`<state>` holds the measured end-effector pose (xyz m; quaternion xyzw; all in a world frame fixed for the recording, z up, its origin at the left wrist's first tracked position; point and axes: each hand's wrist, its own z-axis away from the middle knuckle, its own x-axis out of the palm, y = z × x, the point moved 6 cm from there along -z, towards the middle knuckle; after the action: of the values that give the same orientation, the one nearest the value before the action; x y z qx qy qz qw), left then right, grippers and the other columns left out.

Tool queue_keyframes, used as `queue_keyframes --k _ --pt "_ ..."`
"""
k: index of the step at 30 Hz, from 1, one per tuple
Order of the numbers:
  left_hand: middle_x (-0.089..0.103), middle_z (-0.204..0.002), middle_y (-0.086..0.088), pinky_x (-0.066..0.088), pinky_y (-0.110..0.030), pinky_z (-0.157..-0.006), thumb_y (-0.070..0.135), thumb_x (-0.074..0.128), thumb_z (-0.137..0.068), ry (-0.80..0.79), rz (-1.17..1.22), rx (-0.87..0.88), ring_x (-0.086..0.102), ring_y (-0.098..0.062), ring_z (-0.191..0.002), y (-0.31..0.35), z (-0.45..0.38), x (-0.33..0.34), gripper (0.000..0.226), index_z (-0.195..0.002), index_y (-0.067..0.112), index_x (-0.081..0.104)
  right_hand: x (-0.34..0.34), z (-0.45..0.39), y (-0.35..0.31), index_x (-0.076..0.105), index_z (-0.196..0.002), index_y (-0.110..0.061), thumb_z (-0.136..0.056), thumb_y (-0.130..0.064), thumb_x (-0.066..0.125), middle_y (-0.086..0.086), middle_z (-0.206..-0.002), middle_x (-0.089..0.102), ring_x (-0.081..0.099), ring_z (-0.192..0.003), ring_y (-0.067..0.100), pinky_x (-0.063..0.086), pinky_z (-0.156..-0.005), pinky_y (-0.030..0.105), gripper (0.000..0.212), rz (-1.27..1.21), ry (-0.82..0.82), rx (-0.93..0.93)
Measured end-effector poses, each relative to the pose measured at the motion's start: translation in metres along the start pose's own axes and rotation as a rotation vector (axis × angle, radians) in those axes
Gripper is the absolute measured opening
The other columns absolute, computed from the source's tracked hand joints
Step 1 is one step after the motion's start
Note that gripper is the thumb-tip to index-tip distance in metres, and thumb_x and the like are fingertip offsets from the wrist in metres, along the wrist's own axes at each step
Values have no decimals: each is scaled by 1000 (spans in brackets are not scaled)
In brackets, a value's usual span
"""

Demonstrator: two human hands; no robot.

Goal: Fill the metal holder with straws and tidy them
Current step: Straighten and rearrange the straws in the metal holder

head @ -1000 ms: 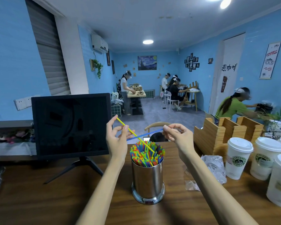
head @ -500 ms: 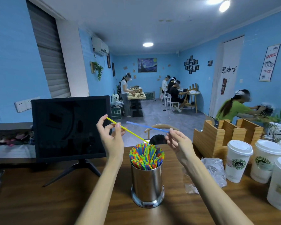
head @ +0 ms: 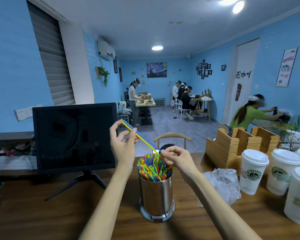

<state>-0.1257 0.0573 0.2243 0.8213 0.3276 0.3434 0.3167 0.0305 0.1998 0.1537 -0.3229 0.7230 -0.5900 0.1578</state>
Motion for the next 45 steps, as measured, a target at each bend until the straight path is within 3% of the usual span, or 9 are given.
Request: queue_keyframes --k 7,16,21,25,30,34,39,42,45 --pt "71 -93 -5 62 -39 -66 10 68 -95 -245 -201 83 73 -18 -74 7 4 29 45 -125 40 54 13 -5 -20 82 -98 -14 -81 -27 86 -4 -91 80 73 -85 1 56 -78 18 21 561 -45 -251" --pt "69 -95 6 60 -46 -76 17 69 -93 -542 -467 28 70 -14 -77 -21 25 47 46 -120 50 52 17 -5 -5 72 -90 -22 -84 -34 77 -8 -89 73 66 -83 11 56 -79 40 14 1052 -186 -282" --pt "72 -87 14 57 -35 -85 18 74 -86 -607 -636 48 69 -3 -85 -46 39 37 34 -99 46 61 1 1 -11 73 -102 -24 -84 -27 80 -12 -98 71 65 -87 5 51 -80 23 20 935 -94 -298" --pt "70 -93 27 43 -9 -84 23 78 -87 -653 -654 28 58 16 -99 -63 49 22 11 -89 34 79 -14 11 -16 71 -88 -27 -83 -27 80 -13 -87 69 62 -83 3 47 -73 18 10 871 52 -364" --pt "72 -107 21 35 -9 -94 26 64 -99 -725 -621 -8 53 10 -111 -67 44 18 20 -94 31 83 2 33 -19 74 -80 -31 -79 -41 80 -15 -84 66 56 -87 6 43 -78 25 11 895 -69 -484" --pt "71 -99 12 44 -21 -92 21 60 -101 -671 -516 -57 61 -3 -102 -62 40 12 25 -89 26 81 22 36 -1 75 -102 -38 -68 -74 73 -19 -103 62 48 -101 8 37 -94 30 49 1013 -249 -494" --pt "66 -89 2 45 -33 -90 27 62 -99 -583 -514 -70 60 -16 -97 -64 41 0 32 -74 41 77 34 32 2 72 -109 -40 -70 -71 74 -24 -101 51 43 -104 10 28 -91 33 49 1148 -269 -494" --pt "68 -87 8 43 -27 -88 43 60 -89 -604 -559 -38 59 -10 -96 -63 46 -6 24 -71 48 74 35 33 1 74 -105 -39 -73 -69 74 -26 -94 50 44 -102 9 25 -87 31 44 1161 -262 -503" --pt "68 -86 14 36 -13 -83 39 58 -84 -638 -592 -31 55 -6 -98 -60 52 -10 22 -71 46 74 35 34 2 77 -97 -37 -72 -73 69 -29 -86 48 45 -94 7 27 -86 24 44 1062 -239 -527"
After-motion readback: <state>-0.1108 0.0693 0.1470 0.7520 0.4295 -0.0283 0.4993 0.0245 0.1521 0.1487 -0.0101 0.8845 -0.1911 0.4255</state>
